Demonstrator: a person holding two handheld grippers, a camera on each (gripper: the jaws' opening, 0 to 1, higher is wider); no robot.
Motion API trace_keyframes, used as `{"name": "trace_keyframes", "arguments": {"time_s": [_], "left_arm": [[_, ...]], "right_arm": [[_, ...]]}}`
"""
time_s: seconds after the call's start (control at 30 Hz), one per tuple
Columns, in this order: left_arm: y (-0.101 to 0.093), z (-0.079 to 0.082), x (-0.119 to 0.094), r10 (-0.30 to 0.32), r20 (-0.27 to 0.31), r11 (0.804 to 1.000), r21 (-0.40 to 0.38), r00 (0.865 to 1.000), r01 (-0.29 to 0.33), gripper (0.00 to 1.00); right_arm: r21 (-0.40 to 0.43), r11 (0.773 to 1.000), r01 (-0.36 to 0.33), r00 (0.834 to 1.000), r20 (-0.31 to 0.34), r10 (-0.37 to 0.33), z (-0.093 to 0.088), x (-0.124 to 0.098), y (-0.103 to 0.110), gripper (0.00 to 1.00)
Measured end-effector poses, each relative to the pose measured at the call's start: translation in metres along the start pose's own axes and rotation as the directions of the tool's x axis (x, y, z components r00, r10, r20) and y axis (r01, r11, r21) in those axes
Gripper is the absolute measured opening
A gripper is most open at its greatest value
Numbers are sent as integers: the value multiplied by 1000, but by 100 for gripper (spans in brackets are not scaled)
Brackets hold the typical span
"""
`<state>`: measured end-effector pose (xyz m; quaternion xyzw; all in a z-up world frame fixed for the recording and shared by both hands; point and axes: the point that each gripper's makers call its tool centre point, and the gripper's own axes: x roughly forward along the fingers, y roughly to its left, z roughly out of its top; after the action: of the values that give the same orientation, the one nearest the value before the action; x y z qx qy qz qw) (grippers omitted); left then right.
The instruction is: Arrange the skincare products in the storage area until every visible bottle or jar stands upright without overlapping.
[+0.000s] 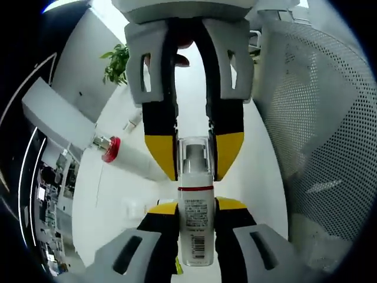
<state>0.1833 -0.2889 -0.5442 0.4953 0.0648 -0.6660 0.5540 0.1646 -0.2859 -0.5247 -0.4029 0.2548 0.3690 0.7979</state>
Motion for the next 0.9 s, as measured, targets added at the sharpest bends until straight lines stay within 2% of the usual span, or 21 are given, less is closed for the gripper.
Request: {"name": "trace_keyframes", "arguments": {"time_s": [0.07,0.13,0.27,0.4,0.73,0.77,0.8,0.9], "left_arm": [[0,3,0,-14,46,1000,-20,999,15,24],[3,6,0,-6,81,1000,-2,997,6,24],[7,11,0,1,119,1000,6,993,-2,23],[10,17,-2,11,146,1000,19,989,-14,23],[8,23,-4,22,201,999,-32,979,-16,23],[9,23,-6,28,205,999,-34,978,-22,23],[11,23,-7,34,220,998,-58,975,-22,23],[16,25,-11,55,267,987,-162,962,-11,23]], "right_arm": [[6,1000,1,1000,2,-1,-1,-2,-1,11],[10,1000,10,1000,5,-10,-2,-5,-3,11],[1,1000,22,1000,5,-22,-4,-8,-7,11],[0,999,34,999,17,-34,-5,-11,-10,11],[31,998,60,998,8,-60,-14,-13,-9,15],[40,997,62,998,13,-63,-15,-14,-9,17],[86,994,60,997,36,-64,-14,-15,-10,19],[208,974,87,991,78,-105,-14,-21,-18,23]]}}
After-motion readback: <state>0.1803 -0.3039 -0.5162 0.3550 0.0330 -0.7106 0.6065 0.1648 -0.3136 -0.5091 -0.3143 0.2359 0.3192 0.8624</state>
